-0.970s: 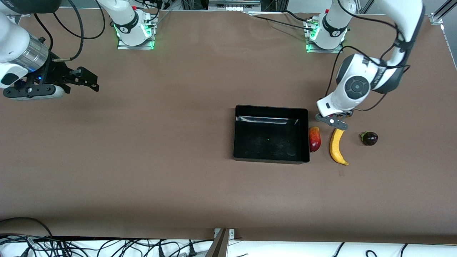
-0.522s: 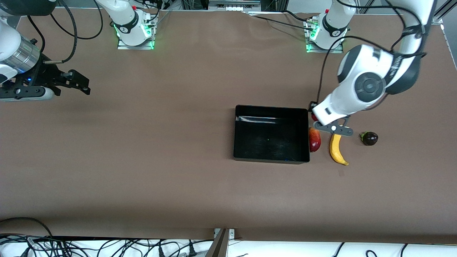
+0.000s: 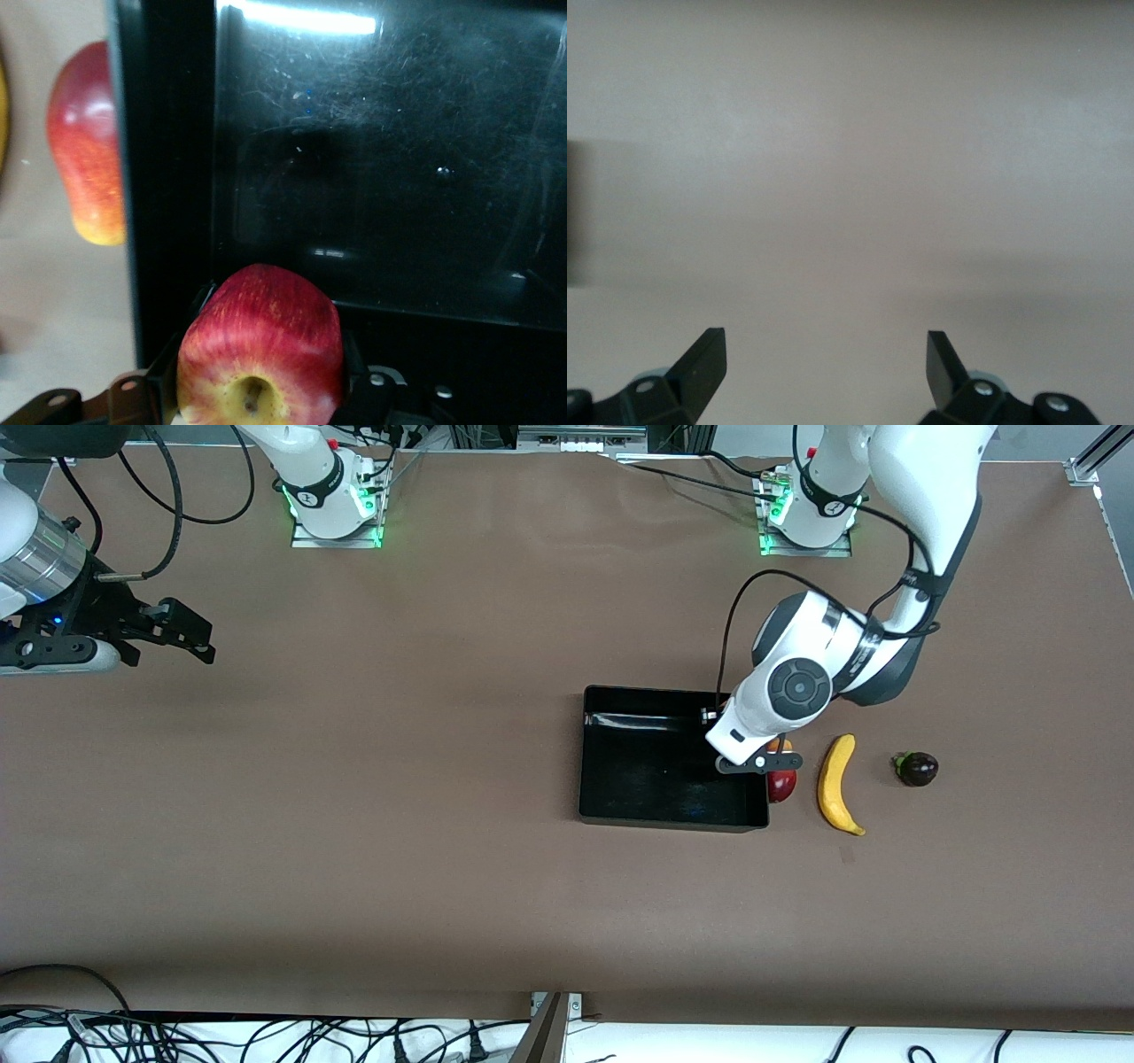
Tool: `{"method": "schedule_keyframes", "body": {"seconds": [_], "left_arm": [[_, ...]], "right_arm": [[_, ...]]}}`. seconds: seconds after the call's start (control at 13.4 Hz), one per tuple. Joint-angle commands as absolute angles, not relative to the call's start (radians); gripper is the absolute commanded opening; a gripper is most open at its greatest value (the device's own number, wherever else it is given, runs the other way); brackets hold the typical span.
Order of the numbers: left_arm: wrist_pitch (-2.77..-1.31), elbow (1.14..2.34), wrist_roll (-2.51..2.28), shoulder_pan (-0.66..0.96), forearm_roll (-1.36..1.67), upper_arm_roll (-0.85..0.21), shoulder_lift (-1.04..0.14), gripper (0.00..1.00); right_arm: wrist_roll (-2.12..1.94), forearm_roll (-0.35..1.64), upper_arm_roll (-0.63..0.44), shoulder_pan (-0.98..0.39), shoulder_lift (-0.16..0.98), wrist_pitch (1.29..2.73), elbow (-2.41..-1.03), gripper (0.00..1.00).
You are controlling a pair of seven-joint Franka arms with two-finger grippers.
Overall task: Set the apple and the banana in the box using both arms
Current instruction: 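Carry the apple over the box and open the left gripper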
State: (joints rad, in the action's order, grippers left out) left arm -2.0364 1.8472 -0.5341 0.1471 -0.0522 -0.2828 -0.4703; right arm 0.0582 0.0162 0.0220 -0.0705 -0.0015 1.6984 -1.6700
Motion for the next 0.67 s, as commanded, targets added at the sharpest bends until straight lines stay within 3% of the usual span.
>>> {"method": "schedule_keyframes", "body": {"seconds": [0.0,0.22,0.45,0.52,0.6], "left_arm": [[-2.043,1.821,-0.555,0.173,-0.057,-0.276,-0.517,0.26],[-2.103,1.821,-0.558,0.184,-0.061,-0.275,-0.564,0.36],[-2.134,1.821,-0.558,0.189,-0.061,-0.275,-0.604,0.39],[-2.135,1.821,-0.557,0.187,-0.061,-0.275,-0.604,0.52],[-2.134,1.821,-0.558,0.187,-0.061,-0.275,-0.604,1.00]], "right_arm": [[0.051,0.003,0.026,-0.060,0.009,1.674,-1.643,1.00],[0.054,0.002,0.025,-0.060,0.014,1.681,-1.634,1.00],[0.052,0.005,0.026,-0.060,0.025,1.674,-1.632,1.00],[0.052,0.005,0.025,-0.060,0.026,1.680,-1.632,1.00],[0.052,0.005,0.025,-0.060,0.026,1.681,-1.632,1.00]]}}
